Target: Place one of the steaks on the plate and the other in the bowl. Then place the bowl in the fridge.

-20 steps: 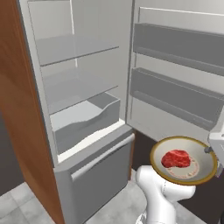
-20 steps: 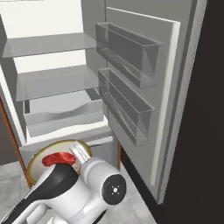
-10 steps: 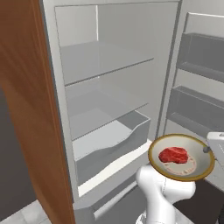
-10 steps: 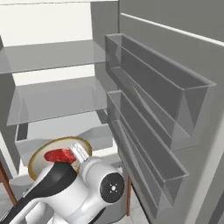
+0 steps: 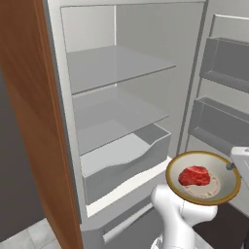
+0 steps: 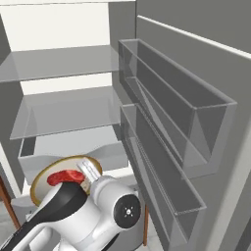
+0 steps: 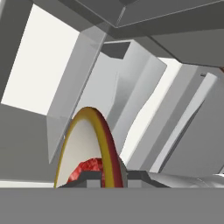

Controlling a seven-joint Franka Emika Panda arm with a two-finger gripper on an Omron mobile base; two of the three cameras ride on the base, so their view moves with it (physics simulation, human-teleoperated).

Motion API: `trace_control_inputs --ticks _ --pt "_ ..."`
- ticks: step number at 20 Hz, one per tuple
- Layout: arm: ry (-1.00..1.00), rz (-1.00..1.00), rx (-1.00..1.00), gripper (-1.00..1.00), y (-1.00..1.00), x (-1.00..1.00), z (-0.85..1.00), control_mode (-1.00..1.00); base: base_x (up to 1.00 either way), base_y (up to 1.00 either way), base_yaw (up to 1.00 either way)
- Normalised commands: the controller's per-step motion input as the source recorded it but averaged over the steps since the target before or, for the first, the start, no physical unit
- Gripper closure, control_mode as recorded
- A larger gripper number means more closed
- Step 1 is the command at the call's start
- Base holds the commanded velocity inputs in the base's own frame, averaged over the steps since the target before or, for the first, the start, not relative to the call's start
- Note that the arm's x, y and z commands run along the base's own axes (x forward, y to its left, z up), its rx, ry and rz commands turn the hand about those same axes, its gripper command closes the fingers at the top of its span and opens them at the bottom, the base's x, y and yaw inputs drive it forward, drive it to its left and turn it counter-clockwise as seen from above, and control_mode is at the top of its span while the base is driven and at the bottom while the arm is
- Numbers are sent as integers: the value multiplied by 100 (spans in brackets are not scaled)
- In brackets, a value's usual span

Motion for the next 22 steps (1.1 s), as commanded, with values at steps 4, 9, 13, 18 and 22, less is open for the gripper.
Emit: trace_control_inputs --ticks 4,9,13,18,22 --pt "0 0 0 100 0 0 0 100 85 55 2" --pt "0 0 0 100 0 0 0 100 54 47 0" --pt "0 0 0 100 0 0 0 100 49 57 0" --pt "30 0 -5 100 77 43 -9 -100 0 0 0" --pt "33 0 -3 100 76 24 0 -100 0 0 0"
